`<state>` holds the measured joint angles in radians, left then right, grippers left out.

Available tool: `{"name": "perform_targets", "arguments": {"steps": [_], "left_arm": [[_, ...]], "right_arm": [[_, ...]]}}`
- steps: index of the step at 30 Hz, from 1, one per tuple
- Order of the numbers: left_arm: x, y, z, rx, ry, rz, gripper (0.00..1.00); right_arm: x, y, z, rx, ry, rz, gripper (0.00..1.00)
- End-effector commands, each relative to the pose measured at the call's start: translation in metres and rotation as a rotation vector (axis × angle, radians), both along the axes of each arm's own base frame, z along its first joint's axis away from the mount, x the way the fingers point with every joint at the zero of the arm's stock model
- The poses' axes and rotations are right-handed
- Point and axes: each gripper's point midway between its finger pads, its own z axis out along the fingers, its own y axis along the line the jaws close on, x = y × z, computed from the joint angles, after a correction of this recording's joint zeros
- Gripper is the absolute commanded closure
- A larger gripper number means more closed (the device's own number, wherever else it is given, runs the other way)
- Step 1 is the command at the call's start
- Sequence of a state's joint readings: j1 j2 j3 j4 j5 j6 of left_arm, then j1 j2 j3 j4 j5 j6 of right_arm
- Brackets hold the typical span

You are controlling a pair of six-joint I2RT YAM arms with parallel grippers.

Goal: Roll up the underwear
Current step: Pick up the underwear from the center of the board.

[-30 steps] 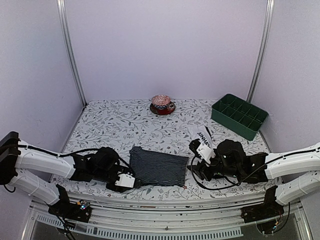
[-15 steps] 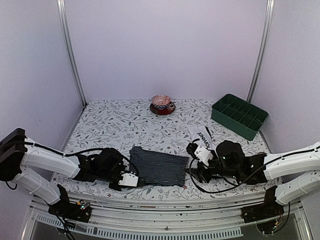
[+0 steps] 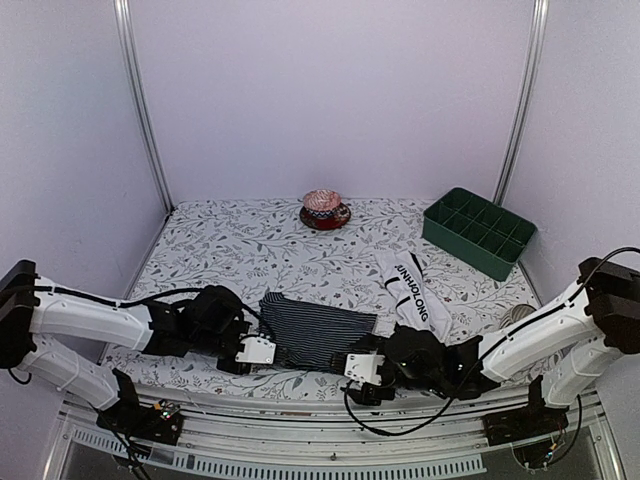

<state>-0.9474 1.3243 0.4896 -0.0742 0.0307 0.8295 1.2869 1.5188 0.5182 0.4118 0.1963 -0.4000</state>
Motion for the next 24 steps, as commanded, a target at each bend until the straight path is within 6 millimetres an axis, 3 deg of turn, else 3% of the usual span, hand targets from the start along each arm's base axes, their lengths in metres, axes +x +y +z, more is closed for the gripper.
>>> {"name": "perform_targets", "arguments": {"steps": [1,10,15,19,24], "left_arm": [[0.005,-0.006,0.017,-0.042,0.017,0.009,1.0],[0.013,-0.007,0.03,-0.086,0.03,0.03,1.0],[0.014,-0.008,0.036,-0.117,0.036,0.027,1.0],[0.013,-0.008,0.036,-0.121,0.043,0.026,1.0],[0.012,-0.005,0.034,-0.119,0.044,0.025,1.0]], "right_arm": [[0.008,0.032,0.009,-0.033,-0.147,0.0,0.13],[0.021,0.081,-0.005,-0.119,-0.169,-0.02,0.12],[0.022,0.098,-0.022,-0.151,-0.157,-0.003,0.12],[0.026,0.104,-0.032,-0.169,-0.162,-0.022,0.14],[0.038,0.09,-0.051,-0.241,-0.2,-0.096,0.19]]}}
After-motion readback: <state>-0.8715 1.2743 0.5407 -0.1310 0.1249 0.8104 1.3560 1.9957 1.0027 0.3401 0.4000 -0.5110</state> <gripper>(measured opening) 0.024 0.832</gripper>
